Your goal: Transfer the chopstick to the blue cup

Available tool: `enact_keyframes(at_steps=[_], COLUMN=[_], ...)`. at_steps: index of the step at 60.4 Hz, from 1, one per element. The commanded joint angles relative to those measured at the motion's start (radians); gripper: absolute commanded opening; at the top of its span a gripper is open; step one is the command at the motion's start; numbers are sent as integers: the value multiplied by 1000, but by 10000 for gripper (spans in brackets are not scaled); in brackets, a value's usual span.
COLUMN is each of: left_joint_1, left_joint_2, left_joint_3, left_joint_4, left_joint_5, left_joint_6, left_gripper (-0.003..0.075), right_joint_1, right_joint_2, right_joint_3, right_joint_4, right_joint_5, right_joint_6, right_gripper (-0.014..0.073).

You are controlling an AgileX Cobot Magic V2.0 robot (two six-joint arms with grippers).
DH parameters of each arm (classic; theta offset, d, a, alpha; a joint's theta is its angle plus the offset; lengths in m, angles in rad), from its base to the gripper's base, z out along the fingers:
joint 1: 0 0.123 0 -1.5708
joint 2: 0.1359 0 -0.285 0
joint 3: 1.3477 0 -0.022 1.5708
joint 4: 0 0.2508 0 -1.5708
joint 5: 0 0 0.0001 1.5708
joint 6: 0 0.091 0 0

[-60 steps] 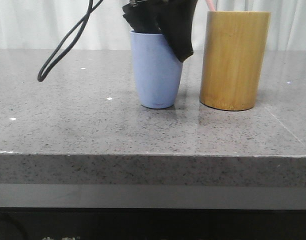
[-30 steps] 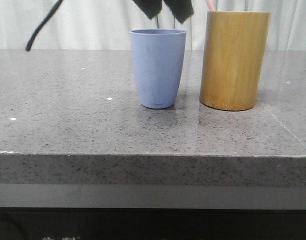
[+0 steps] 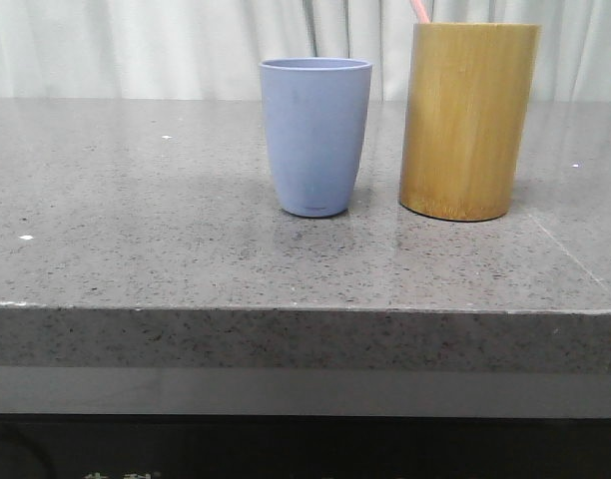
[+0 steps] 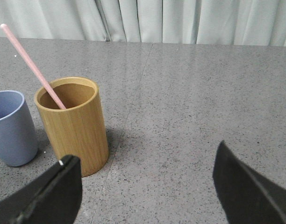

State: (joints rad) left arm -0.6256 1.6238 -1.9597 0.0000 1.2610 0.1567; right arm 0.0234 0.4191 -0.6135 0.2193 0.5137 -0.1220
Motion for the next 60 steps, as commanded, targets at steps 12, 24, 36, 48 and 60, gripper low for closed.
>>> enact_keyframes(at_steps=[12, 24, 36, 48, 60], left_joint_1=[195, 350, 420, 420, 420], left_joint_2=[-170, -296, -463, -693, -948], left_joint_3=[88, 274, 554, 888, 1165], left_joint_4=[0, 0, -50, -51, -49], left_joint_5=[8, -25, -204, -477, -652], left_joint_6=[-36, -81, -81, -142, -149], left_gripper=[-19, -19, -19, -19, -19], right_joint_1=[-5, -5, -5, -5, -5], right_joint_2=[13, 13, 13, 13, 13], right_joint_3=[-36, -36, -36, -36, -36], right_joint_4=[8, 8, 8, 8, 8], right_joint_5=[-68, -70, -71, -75, -77], right_joint_6=[-1, -1, -1, -1, -1], right_gripper=[587, 587, 587, 587, 587])
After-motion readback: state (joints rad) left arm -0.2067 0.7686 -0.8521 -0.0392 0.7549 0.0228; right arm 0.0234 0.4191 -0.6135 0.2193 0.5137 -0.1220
